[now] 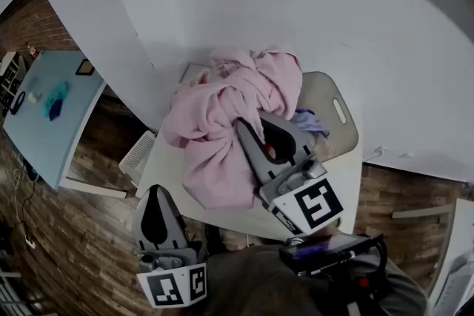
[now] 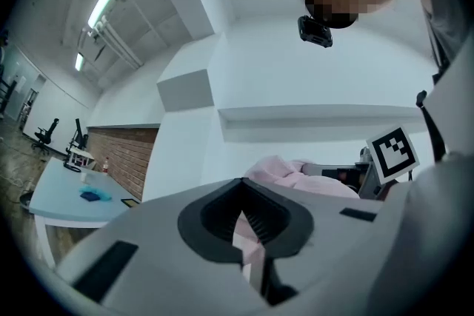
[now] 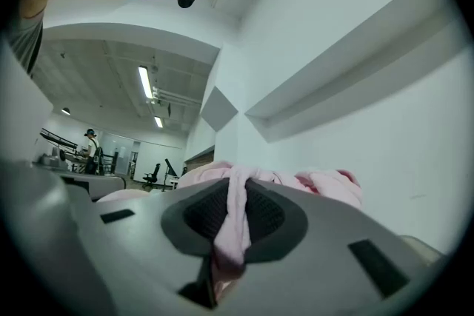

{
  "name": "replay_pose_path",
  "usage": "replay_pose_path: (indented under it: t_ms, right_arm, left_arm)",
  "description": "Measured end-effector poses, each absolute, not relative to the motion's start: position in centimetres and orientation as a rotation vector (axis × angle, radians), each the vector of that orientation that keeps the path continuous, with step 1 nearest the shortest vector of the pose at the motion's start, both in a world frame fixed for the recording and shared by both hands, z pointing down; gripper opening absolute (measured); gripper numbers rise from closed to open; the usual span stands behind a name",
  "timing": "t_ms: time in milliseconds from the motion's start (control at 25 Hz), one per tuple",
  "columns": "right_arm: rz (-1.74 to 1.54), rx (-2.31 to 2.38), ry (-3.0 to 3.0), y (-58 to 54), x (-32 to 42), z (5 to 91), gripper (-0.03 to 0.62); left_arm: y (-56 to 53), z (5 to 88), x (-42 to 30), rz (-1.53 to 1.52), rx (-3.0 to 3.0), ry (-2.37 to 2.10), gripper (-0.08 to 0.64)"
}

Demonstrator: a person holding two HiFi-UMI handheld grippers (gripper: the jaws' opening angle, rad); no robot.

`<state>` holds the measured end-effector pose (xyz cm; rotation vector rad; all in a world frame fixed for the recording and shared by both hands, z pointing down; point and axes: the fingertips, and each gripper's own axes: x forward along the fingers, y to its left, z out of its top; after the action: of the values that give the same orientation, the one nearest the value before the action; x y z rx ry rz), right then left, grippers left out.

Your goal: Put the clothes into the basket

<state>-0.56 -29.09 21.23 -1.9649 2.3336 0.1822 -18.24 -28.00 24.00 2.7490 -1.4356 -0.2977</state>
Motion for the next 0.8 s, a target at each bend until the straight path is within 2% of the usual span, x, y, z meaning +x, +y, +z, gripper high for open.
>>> replay_pose_path:
  t_ms: [360,640,800]
  right_arm:
    - [-0.003,-2.202,2.175,-24.9,8.3,25.9,0.061]
    - [-0.374,-2.416,2.256,-25.4,9.8,32.5,0.151]
    - [-0.317,-2.473,2.284,-25.0,9.9,32.8,0.153]
  left_arm:
    - [-26.7,24.8,-11.3,-0.229,2.838,-1.237,0.008]
    - [-27.5,26.6,-9.4,-0.17,2.836,-1.115,0.008]
    - [-27.9,27.3,-8.2,-0.153,2.832,-1.066,0.008]
